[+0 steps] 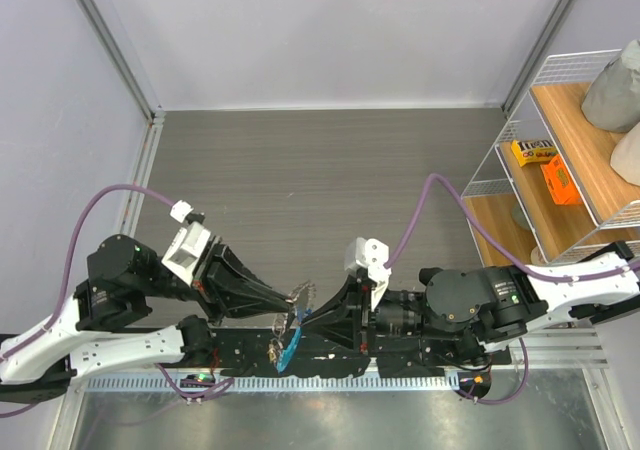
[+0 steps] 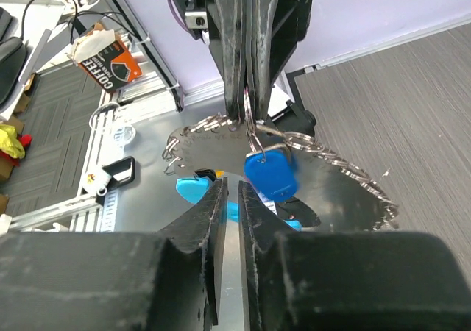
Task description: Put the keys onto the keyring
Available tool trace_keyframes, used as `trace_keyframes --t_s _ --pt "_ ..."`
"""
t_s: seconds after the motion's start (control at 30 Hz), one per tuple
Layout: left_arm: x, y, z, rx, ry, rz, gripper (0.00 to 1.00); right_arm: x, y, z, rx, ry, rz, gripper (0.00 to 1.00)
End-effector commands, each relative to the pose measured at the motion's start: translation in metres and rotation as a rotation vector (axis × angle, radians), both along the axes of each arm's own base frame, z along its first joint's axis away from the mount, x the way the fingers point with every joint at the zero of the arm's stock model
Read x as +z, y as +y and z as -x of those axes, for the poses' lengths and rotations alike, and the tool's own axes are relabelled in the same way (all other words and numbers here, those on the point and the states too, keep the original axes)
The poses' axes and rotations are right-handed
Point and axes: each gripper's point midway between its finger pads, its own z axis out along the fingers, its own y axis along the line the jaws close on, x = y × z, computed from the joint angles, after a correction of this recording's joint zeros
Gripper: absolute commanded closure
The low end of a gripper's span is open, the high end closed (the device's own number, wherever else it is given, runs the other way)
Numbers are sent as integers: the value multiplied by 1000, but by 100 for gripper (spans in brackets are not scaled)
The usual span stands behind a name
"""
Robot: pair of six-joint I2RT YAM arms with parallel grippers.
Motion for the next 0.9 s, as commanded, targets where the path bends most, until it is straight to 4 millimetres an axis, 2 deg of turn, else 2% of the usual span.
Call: trace_keyframes --t_s 0.0,0.1,0.23,0.27,0.6,0.87 --pt "32 6 1 9 -35 135 100 9 2 3 13 23 -45 78" --pt "35 7 2 2 -36 143 100 17 -4 -3 -10 28 -72 70" --pt "35 6 4 -11 -35 153 100 28 -11 -6 -17 7 -96 67" --pt "34 5 4 -14 -32 152 100 35 -12 -8 -18 -9 -106 67" --pt "38 8 5 -14 -26 198 100 54 -10 -12 -26 -96 -101 67" --pt "41 9 7 -27 -23 231 100 57 -1 -9 -11 -136 -89 67"
